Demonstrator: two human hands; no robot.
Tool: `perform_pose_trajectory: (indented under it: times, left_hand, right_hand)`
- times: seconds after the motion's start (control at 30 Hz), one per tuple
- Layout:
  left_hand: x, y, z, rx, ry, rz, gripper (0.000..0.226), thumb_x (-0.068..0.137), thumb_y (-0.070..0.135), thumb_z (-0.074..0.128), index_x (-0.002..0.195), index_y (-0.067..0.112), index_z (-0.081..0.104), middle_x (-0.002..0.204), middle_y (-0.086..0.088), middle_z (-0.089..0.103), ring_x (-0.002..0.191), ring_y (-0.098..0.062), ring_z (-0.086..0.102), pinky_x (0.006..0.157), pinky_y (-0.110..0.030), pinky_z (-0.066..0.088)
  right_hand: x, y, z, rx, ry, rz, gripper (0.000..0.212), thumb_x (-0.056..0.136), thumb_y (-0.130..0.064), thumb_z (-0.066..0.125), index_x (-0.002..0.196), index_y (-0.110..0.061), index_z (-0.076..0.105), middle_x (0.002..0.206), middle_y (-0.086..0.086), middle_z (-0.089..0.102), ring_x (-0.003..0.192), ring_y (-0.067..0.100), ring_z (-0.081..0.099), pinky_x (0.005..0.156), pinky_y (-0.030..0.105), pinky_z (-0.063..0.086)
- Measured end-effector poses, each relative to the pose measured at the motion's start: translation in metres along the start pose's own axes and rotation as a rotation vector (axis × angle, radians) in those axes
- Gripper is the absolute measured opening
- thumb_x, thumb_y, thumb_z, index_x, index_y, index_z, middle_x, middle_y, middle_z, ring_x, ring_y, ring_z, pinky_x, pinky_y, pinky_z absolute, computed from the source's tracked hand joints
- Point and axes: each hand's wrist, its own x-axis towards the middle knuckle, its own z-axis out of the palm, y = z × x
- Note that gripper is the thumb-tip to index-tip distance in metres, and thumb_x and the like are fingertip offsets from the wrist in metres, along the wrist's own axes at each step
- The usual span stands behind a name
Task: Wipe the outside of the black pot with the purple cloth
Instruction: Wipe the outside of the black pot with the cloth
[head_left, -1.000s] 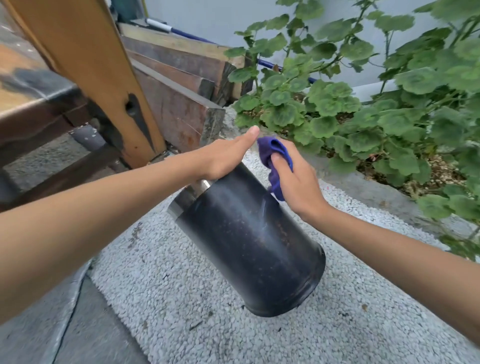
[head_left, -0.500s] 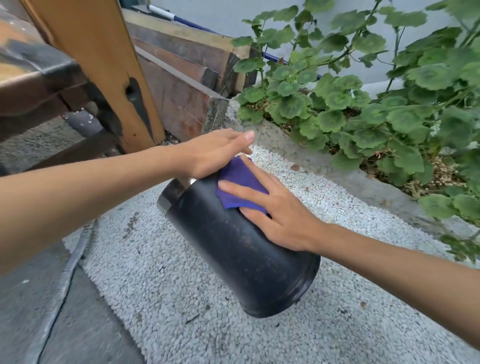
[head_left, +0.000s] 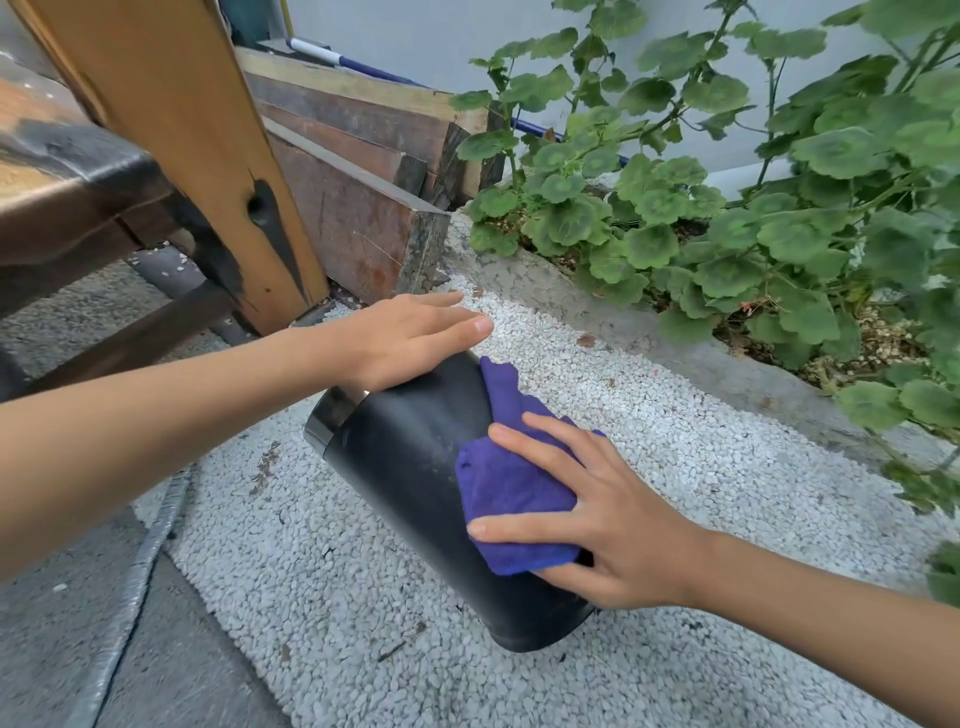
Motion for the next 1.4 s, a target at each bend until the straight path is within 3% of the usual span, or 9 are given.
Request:
perform_pose_trajectory:
  times: [0.13,0.5,0.6,0.7,0.77,0.9,1.0,1.2,1.4]
  left_hand:
    - [0.007,0.006,-0.003,-0.141,0.0,-0.058,0.071,0.097,0.066,0.023,0.143,0.022,0.053,0.154,0.0,0.045,0.143,-0.013,0.034,0.105,-0.022,0.019]
    - [0.019,0.024,-0.002,-0.356,-0.008,-0.083,0.08,0.08,0.079,0.039,0.149,0.036,0.044,0.157,0.018,0.036,0.14,0.0,0.03,0.113,-0.029,0.019]
    - [0.018,0.016,-0.006,-0.564,-0.072,-0.167,0.087,0.07,0.083,0.051,0.146,0.042,0.044,0.152,0.022,0.037,0.139,-0.011,0.036,0.111,-0.045,0.027]
    - [0.018,0.007,-0.008,-0.728,-0.052,-0.212,0.092,0.05,0.086,0.064,0.134,0.048,0.056,0.157,0.015,0.038,0.147,-0.017,0.031,0.12,-0.06,0.017]
    - [0.02,0.005,-0.008,-0.792,-0.045,-0.231,0.074,0.045,0.083,0.068,0.113,0.056,0.066,0.158,0.009,0.04,0.151,-0.018,0.024,0.122,-0.06,0.011]
    - [0.028,0.009,-0.007,-0.733,-0.086,-0.269,0.074,0.058,0.07,0.071,0.128,0.049,0.058,0.153,0.015,0.041,0.146,-0.013,0.03,0.119,-0.048,0.018]
    - [0.033,0.018,-0.007,-0.698,-0.118,-0.278,0.074,0.065,0.062,0.067,0.135,0.045,0.053,0.152,0.014,0.04,0.141,-0.012,0.033,0.106,-0.041,0.029]
    - [0.019,0.037,-0.019,-0.719,-0.065,-0.189,0.073,0.069,0.051,0.065,0.14,0.05,0.048,0.128,0.022,0.05,0.129,-0.013,0.042,0.077,-0.031,0.036]
    - [0.009,0.033,-0.041,-0.718,0.063,-0.022,0.082,0.071,0.048,0.067,0.147,0.053,0.036,0.156,0.024,0.035,0.143,-0.003,0.032,0.108,-0.046,0.027]
  right_hand:
    - [-0.024,-0.001,0.001,0.022,-0.006,-0.009,0.058,0.092,-0.039,0.069,0.144,-0.056,0.051,0.173,0.0,0.018,0.157,0.037,0.019,0.112,0.063,0.034]
    - [-0.058,0.003,-0.005,0.142,0.095,0.043,0.057,0.079,-0.011,0.061,0.126,-0.042,0.07,0.149,0.001,0.046,0.133,0.027,0.047,0.106,0.047,0.041]
    - [-0.052,0.007,-0.013,0.443,0.317,0.414,0.042,0.089,-0.019,0.056,0.12,-0.043,0.07,0.132,-0.009,0.06,0.121,0.012,0.059,0.099,0.024,0.047]
    - [-0.04,0.017,-0.025,0.781,0.592,0.992,0.026,0.105,-0.024,0.051,0.113,-0.043,0.068,0.101,-0.013,0.076,0.088,0.0,0.073,0.071,0.013,0.053]
    - [-0.04,0.025,-0.032,0.917,0.631,1.344,0.018,0.107,-0.025,0.049,0.109,-0.034,0.065,0.079,-0.008,0.078,0.065,0.008,0.074,0.056,0.021,0.057]
    - [-0.043,0.02,-0.024,1.105,0.395,1.698,0.019,0.108,-0.033,0.048,0.121,-0.027,0.059,0.1,0.017,0.077,0.094,0.033,0.073,0.088,0.05,0.059]
    - [-0.032,0.005,-0.018,1.245,0.357,1.767,0.021,0.104,-0.031,0.051,0.109,-0.018,0.067,0.086,0.012,0.08,0.081,0.029,0.075,0.072,0.043,0.061]
    - [-0.016,-0.006,-0.019,1.218,0.583,1.724,0.029,0.097,-0.014,0.051,0.101,-0.026,0.077,0.1,0.001,0.076,0.09,0.029,0.066,0.071,0.035,0.053]
    - [-0.014,-0.015,-0.03,1.104,0.709,1.608,0.029,0.096,-0.02,0.048,0.098,-0.036,0.073,0.097,0.0,0.074,0.089,0.023,0.065,0.073,0.038,0.049]
